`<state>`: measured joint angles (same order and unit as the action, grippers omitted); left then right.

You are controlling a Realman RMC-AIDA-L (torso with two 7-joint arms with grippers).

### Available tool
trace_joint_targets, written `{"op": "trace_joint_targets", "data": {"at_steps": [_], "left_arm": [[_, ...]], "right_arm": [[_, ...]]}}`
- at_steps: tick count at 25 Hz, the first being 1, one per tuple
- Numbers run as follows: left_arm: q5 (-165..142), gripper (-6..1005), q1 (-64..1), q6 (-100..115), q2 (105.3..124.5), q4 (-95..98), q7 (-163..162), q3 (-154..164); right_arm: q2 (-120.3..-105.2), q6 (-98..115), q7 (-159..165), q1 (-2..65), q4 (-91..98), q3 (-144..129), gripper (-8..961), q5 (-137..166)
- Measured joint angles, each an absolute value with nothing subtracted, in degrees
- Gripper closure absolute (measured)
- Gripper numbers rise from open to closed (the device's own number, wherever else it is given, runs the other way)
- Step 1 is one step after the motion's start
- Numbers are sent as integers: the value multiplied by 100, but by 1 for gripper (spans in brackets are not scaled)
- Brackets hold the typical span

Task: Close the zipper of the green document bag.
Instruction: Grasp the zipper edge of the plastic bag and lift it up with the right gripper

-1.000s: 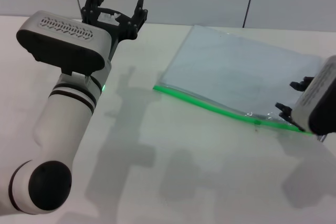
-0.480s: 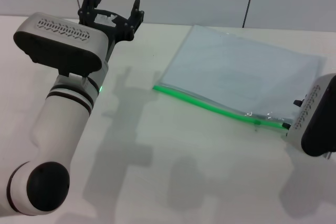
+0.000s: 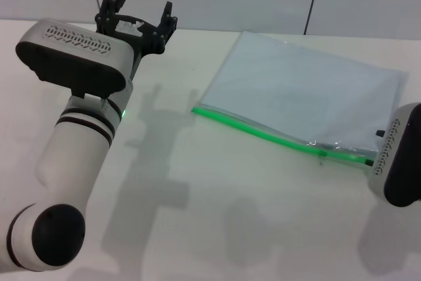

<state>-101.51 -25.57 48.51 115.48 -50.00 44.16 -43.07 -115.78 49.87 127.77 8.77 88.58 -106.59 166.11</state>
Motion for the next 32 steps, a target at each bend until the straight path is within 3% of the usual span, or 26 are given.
{"op": "trace_joint_targets", "data": {"at_steps": [32], "left_arm": [[-10133,184,-2540,4852,11548,-4983,4426,-4385]], "right_arm": [[-11583,5652,11964,1127,8730,-10068,449,16614]]}}
